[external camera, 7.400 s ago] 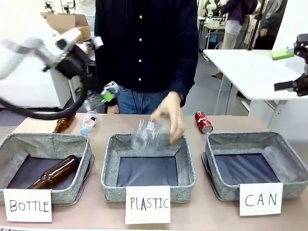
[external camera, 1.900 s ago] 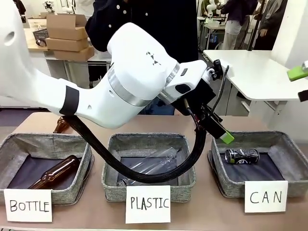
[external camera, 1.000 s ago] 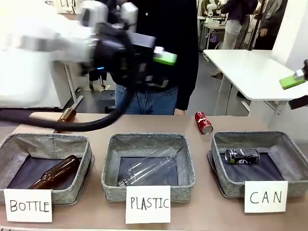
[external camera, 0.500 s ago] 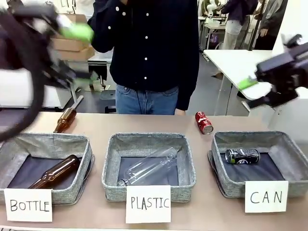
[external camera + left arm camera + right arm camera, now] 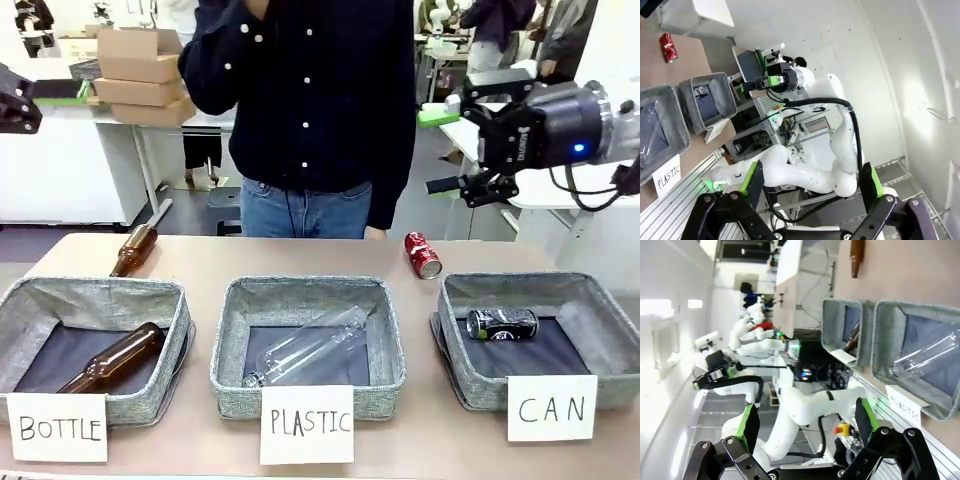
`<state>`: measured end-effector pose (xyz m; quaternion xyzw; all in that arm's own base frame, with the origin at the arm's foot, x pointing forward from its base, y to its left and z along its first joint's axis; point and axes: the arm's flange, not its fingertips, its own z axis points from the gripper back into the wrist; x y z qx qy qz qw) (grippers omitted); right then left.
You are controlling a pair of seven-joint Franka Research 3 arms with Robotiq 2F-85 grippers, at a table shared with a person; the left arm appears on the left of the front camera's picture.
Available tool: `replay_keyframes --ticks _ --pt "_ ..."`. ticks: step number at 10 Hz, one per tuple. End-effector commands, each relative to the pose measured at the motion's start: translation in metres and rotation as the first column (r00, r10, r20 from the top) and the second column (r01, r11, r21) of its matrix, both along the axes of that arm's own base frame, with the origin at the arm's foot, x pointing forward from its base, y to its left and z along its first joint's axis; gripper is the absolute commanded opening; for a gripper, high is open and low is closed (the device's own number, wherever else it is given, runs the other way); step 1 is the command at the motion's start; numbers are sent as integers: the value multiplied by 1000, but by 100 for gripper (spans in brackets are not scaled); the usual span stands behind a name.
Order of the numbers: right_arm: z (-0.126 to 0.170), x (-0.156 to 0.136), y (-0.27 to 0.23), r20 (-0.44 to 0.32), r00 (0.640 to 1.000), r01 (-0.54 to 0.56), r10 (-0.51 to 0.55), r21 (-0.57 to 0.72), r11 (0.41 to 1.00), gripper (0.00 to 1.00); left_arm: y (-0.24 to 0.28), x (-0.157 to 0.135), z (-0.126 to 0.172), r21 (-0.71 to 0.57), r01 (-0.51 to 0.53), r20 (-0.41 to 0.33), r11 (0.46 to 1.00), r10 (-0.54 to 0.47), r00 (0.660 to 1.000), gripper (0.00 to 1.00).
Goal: Sort the can waste into the basket.
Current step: Pick up the can waste from the table and place it in the right Fabric basket.
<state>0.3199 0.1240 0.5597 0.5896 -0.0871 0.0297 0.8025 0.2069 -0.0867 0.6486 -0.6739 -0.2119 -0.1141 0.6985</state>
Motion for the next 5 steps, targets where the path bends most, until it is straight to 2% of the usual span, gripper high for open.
replay_keyframes --ticks 1,5 --pt "4 -11 -1 81 997 -14 22 -93 996 100 -11 0 1 1 7 20 1000 -7 1000 100" --pt "4 -11 -1 81 997 -14 22 -93 996 100 -11 0 1 1 7 20 1000 -7 1000 100"
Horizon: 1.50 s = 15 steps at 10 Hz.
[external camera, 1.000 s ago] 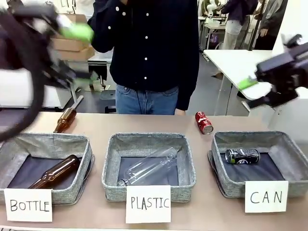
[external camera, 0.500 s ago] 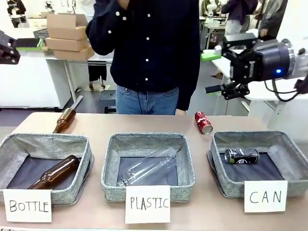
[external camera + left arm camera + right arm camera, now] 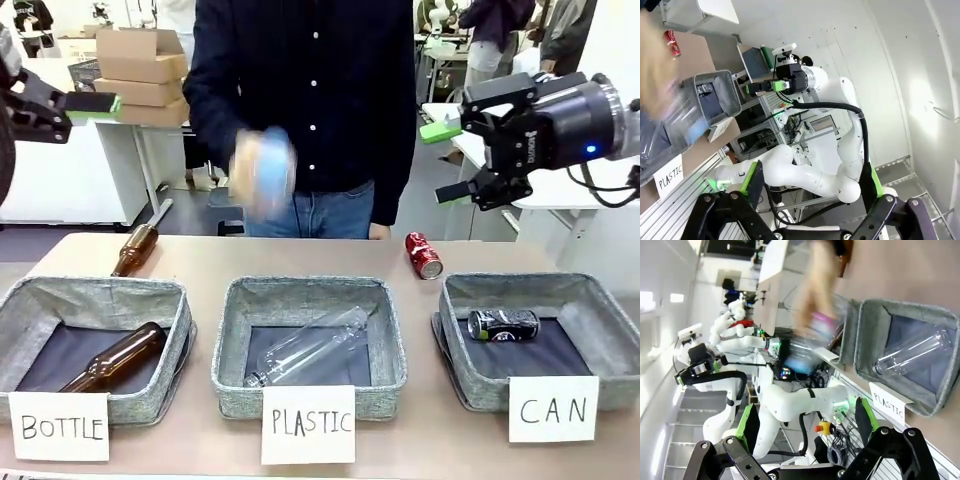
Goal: Sort the can waste into the basket.
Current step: Pick up the can waste from the table and place it in the right Fabric basket.
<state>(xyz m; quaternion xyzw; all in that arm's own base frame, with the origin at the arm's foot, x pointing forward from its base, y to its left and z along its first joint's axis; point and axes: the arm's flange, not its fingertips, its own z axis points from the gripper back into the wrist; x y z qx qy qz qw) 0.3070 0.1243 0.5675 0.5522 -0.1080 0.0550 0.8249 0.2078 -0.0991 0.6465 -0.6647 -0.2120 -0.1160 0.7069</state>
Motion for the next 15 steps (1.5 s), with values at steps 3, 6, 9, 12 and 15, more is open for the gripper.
replay_keyframes --ticks 3,6,9,12,15 --pt "-4 2 -1 20 1000 -11 11 -3 1000 100 2 -1 3 -24 11 19 1000 -11 1000 100" --pt "-1 1 -1 -2 1000 3 -3 0 1000 100 2 -1 3 -24 11 19 1000 -11 1000 100" --pt "-26 122 -9 238 929 363 -284 -737 570 100 2 -1 3 -24 11 19 1000 -11 1000 100" --pt "-53 148 -16 348 920 390 -182 -866 313 100 2 -1 3 -24 11 19 1000 -11 1000 100" --pt "-62 157 -29 325 937 330 -127 -707 626 100 2 -1 3 -24 11 19 1000 -11 1000 100"
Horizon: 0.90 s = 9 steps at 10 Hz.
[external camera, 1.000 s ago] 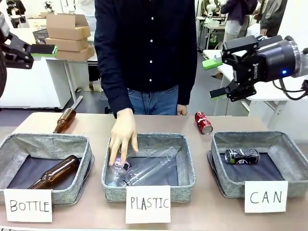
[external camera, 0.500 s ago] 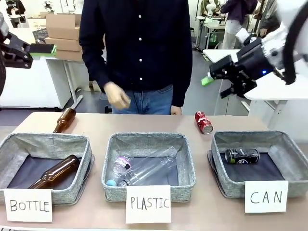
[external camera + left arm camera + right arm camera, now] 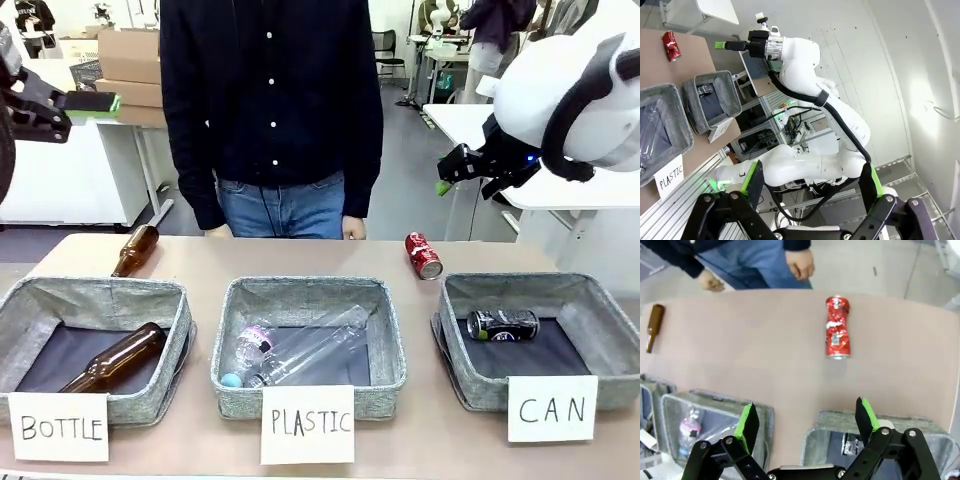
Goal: Sort the can waste into the basket.
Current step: Pick up the can waste from the table and place it in the right Fabric basket.
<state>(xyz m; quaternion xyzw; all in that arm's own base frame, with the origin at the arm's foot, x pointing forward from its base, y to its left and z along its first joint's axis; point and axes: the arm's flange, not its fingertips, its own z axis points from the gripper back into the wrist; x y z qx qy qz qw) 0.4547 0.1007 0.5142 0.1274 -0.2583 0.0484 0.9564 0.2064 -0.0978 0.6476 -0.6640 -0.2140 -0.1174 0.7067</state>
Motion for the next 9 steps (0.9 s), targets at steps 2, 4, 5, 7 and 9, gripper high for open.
replay_keyframes --ticks 2,4,5,7,9 --pt "-13 34 14 -77 994 -92 83 -125 988 100 0 0 2 -25 12 14 1000 -12 1000 100" --pt "-71 140 32 -177 969 -201 170 -175 964 100 0 0 2 -25 12 14 1000 -12 1000 100" --pt "-103 177 33 -209 976 -121 67 -256 959 100 0 0 2 -25 12 14 1000 -12 1000 100" --pt "-153 209 28 -247 967 -19 -62 -311 950 100 0 0 2 -25 12 14 1000 -12 1000 100" --pt "-186 213 28 -310 950 -44 -26 -215 976 100 0 0 2 -25 12 14 1000 -12 1000 100"
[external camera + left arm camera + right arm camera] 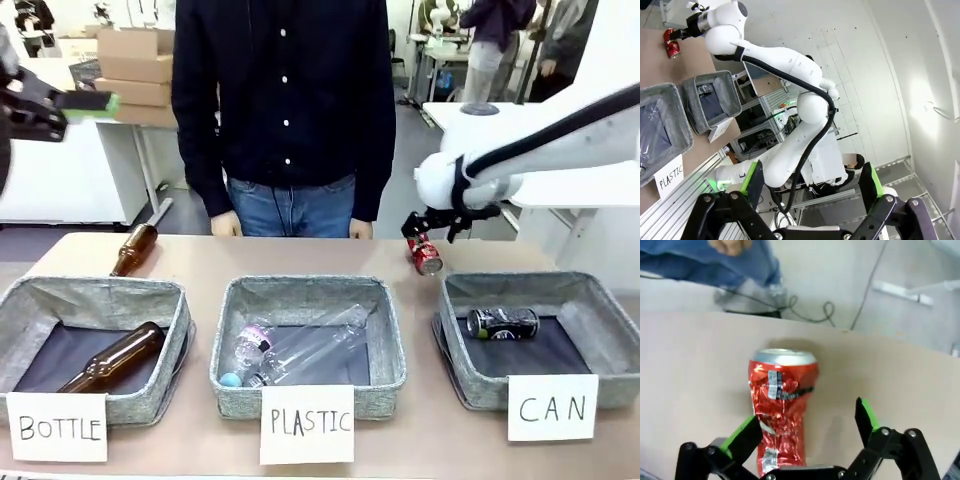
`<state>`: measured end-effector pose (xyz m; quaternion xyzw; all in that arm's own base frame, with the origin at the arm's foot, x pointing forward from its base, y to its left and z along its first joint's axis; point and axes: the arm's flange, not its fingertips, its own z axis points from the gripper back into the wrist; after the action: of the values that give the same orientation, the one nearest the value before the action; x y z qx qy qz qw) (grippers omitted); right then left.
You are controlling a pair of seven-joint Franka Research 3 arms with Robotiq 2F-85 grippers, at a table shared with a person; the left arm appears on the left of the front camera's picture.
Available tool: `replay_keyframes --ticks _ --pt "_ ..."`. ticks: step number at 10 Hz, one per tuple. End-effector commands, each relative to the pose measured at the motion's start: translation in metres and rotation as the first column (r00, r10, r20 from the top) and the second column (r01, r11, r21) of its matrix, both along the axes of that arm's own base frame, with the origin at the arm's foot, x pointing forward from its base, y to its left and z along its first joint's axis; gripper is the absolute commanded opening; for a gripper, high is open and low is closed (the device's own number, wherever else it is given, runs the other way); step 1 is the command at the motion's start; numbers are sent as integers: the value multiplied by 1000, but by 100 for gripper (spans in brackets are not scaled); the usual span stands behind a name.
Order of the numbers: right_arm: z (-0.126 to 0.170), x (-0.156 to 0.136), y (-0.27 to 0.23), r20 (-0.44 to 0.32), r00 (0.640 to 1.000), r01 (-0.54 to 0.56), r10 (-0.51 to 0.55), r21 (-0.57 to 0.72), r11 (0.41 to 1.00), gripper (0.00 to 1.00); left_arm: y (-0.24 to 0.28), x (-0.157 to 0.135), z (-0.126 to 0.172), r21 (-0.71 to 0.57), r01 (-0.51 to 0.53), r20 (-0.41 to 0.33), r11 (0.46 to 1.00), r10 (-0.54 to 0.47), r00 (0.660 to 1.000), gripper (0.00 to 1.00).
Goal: Sort the can waste into the basket.
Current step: Pick up the can waste from the table and place it in the right Fabric basket.
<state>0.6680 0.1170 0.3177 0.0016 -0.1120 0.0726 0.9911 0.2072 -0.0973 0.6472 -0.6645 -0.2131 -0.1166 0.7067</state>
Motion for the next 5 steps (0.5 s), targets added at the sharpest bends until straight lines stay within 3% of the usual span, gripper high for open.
replay_keyframes --ticks 1,5 --pt "0 -2 14 -50 999 20 -17 56 998 100 0 -1 2 -24 12 17 1000 -11 1000 100" --pt "-12 -7 18 -89 996 27 -21 72 997 100 0 -1 2 -24 12 17 1000 -11 1000 100"
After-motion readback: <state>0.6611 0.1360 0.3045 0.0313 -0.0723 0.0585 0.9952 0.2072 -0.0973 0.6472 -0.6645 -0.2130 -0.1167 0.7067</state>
